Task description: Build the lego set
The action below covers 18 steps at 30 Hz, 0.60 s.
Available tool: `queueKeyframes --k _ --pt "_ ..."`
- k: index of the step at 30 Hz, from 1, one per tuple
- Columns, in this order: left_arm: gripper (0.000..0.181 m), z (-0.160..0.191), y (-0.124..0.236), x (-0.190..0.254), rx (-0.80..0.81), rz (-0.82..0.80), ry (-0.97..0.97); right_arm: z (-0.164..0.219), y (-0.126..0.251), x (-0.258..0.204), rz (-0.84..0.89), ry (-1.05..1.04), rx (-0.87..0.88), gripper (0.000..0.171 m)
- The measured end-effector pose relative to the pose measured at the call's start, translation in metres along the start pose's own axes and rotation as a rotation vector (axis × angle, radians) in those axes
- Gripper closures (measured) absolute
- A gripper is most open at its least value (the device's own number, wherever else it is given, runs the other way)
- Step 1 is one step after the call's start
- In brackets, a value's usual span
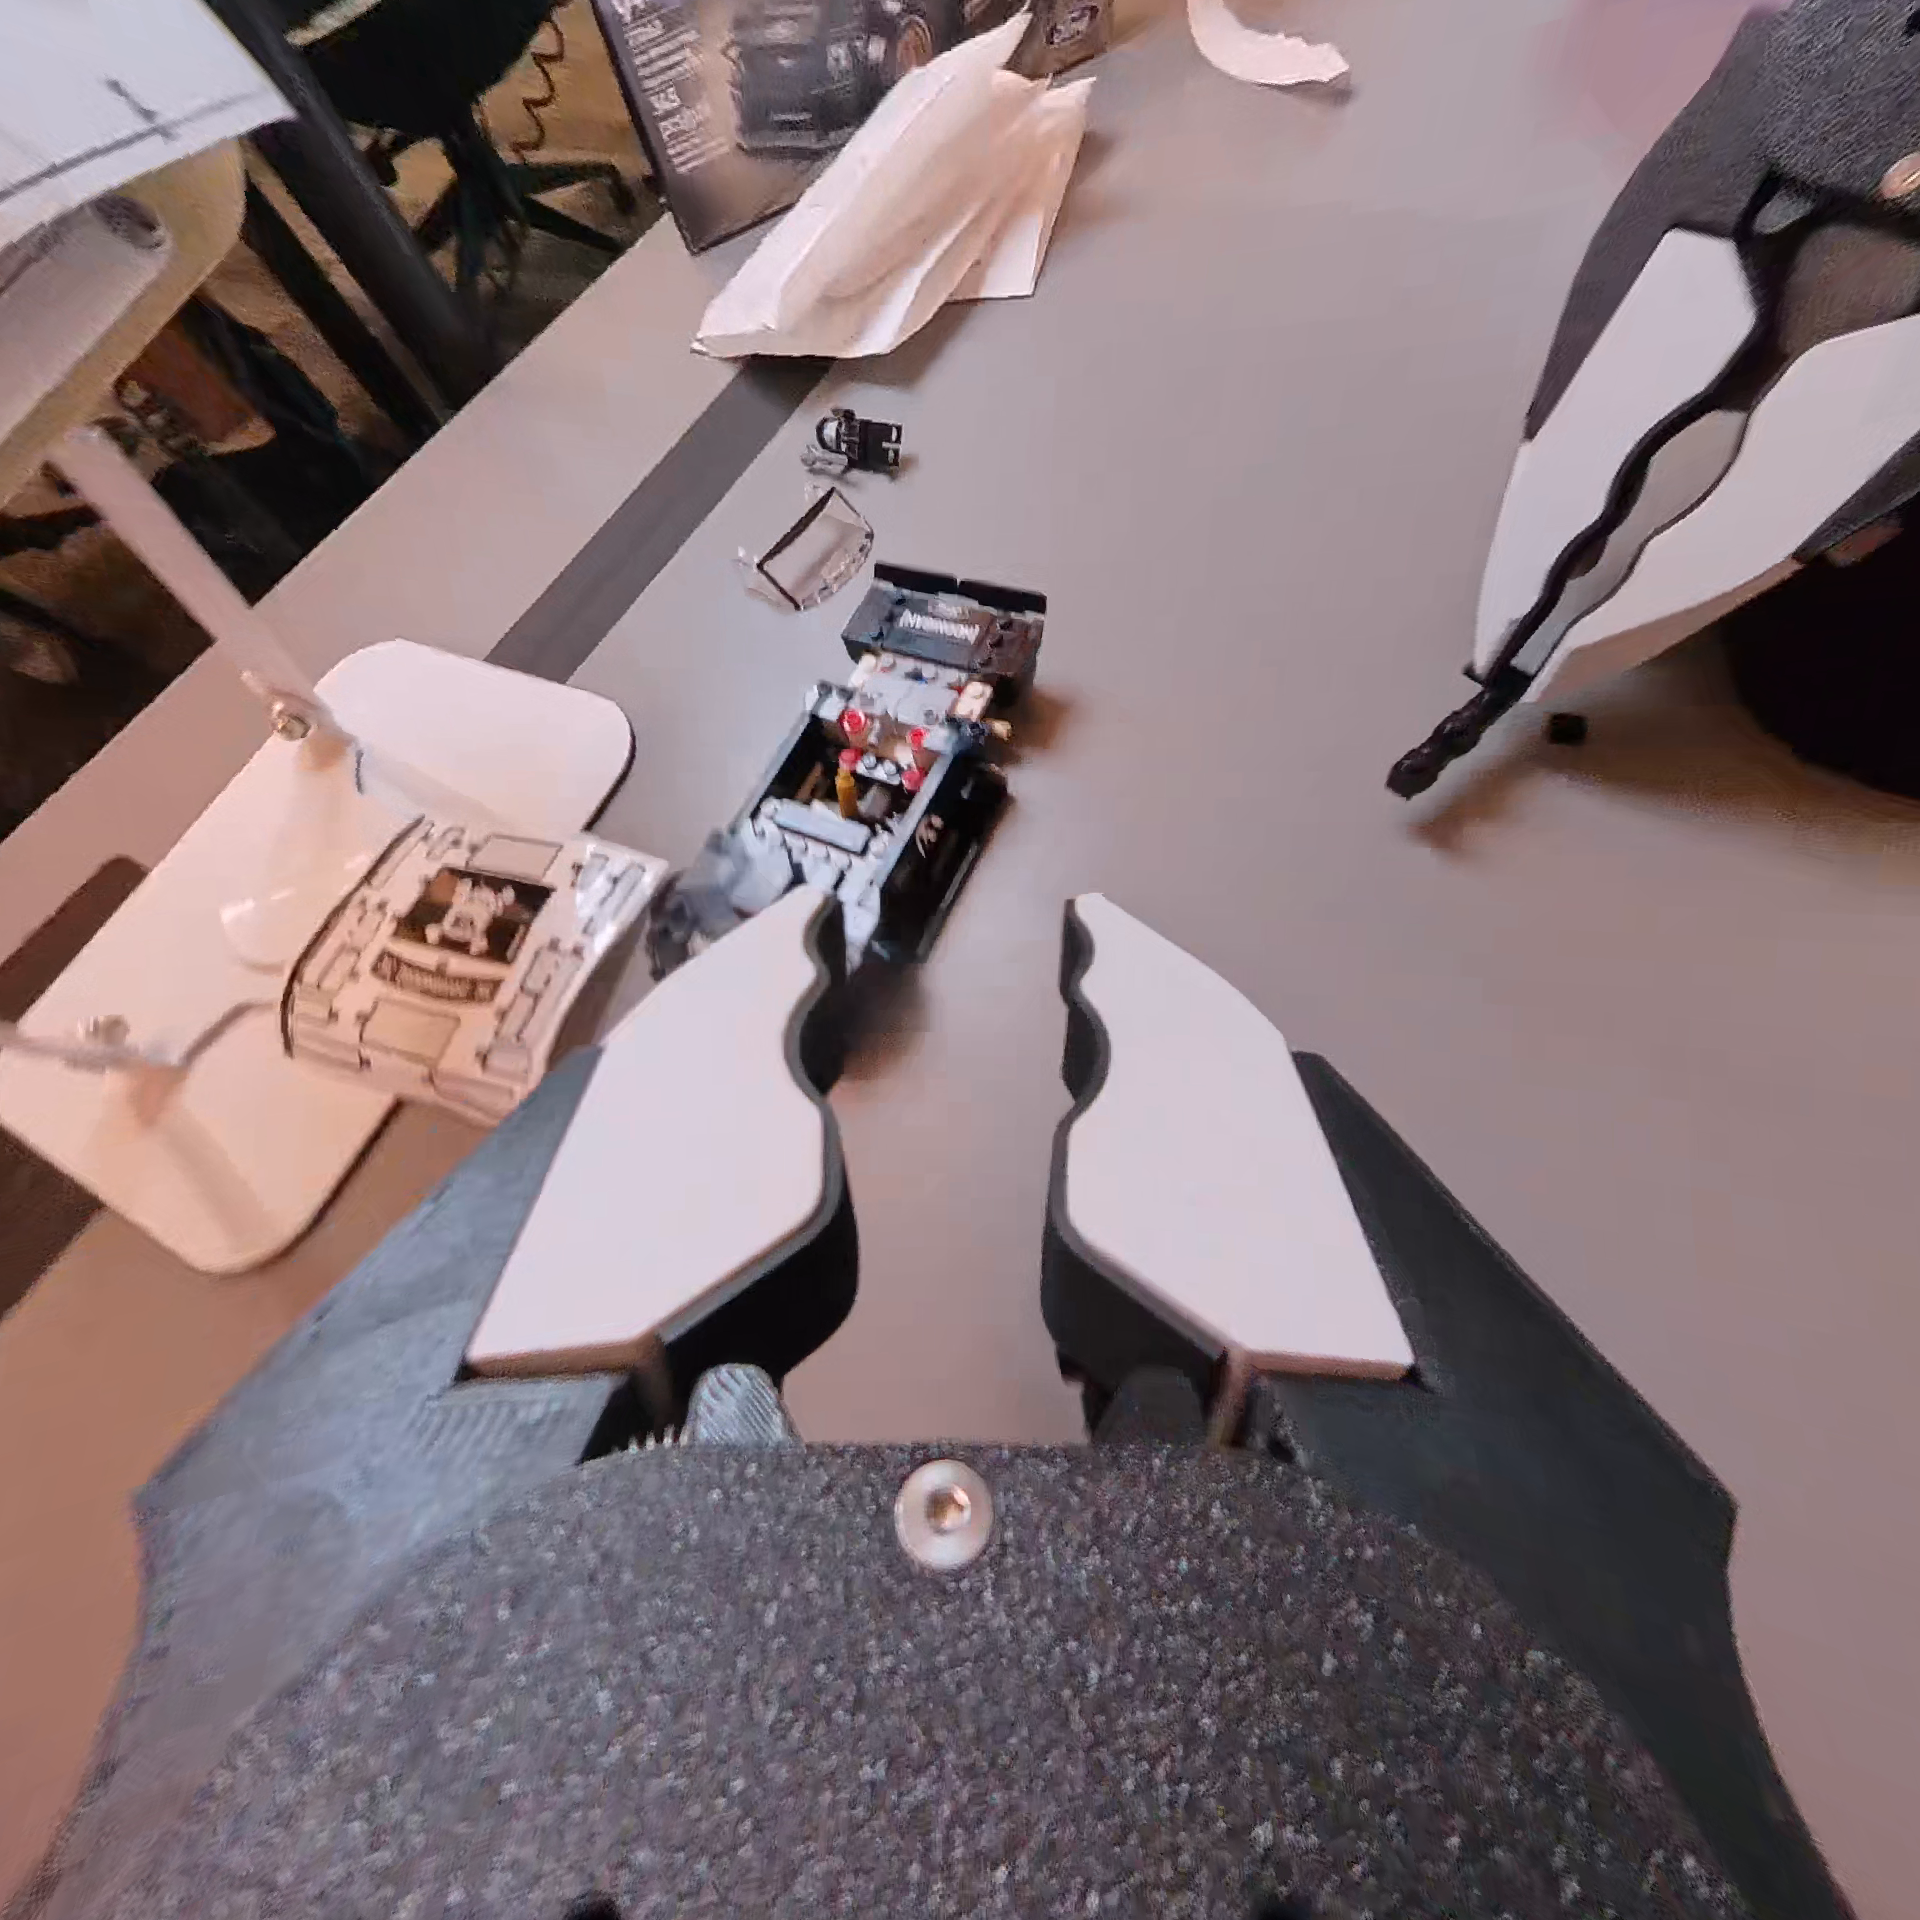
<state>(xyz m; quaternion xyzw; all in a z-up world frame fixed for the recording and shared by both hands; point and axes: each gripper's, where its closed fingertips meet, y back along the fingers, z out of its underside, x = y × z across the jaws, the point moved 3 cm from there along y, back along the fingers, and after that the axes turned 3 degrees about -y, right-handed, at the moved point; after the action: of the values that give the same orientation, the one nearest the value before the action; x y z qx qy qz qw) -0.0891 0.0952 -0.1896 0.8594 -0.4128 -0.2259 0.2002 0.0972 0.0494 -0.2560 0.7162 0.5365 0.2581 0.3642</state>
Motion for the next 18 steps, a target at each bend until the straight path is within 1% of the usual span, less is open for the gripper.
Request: queueKeyframes --k 1,3,8,10,11,14,18 --pt "0.148 0.007 0.008 0.005 0.003 -0.013 0.021 -0.002 -0.004 -0.003 -0.007 0.011 -0.003 0.163" --pt "0.153 0.022 0.019 0.016 -0.012 -0.008 0.073 -0.005 -0.011 -0.005 -0.018 0.028 -0.02 0.163" --pt "0.154 0.06 0.033 0.04 -0.121 0.028 0.137 -0.008 -0.023 -0.003 -0.02 0.06 -0.067 0.162" --pt "0.154 0.069 0.036 0.047 -0.153 0.044 0.142 -0.01 -0.026 -0.002 -0.007 0.062 -0.064 0.157" --pt "0.153 0.073 0.037 0.05 -0.176 0.048 0.14 -0.012 -0.025 -0.002 -0.006 0.059 -0.052 0.153" --pt "0.154 0.083 0.039 0.056 -0.238 0.062 0.132 -0.02 -0.017 -0.002 0.013 0.045 0.026 0.148" --pt "0.157 0.096 0.035 0.065 -0.317 0.098 0.156 -0.024 0.005 -0.005 0.055 -0.004 0.157 0.146"
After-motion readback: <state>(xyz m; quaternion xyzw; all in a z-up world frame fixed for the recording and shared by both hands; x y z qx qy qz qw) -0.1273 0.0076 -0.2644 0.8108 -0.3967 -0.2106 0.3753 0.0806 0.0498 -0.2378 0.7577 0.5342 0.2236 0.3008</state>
